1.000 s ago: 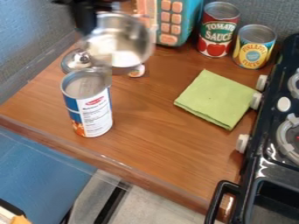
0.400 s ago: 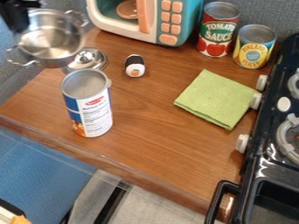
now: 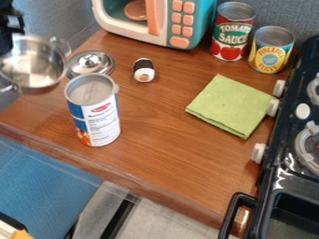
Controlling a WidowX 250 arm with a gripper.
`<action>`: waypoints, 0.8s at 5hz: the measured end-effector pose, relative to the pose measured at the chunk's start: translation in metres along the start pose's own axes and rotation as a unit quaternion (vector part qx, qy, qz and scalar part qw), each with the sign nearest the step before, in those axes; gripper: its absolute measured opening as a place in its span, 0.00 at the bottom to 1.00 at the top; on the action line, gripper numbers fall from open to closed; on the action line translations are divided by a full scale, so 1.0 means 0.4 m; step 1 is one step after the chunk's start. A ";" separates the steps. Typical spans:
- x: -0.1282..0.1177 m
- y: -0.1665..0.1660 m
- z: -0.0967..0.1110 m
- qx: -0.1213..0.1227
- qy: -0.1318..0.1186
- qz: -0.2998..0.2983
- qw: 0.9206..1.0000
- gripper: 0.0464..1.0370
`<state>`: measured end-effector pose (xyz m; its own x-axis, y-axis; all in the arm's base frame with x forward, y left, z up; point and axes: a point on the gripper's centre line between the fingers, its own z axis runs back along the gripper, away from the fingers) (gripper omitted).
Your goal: Move the pot to the bottom left corner of the table
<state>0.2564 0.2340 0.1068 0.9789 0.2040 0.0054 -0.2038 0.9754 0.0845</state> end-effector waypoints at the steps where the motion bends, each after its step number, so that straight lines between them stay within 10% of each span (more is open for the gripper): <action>1: -0.014 -0.012 -0.039 0.011 0.007 -0.003 1.000 0.01; 4: -0.011 -0.034 -0.111 0.010 0.011 0.026 1.000 0.01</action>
<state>0.2542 0.2236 0.0616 0.9667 0.2556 -0.0110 -0.2532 0.9619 0.1036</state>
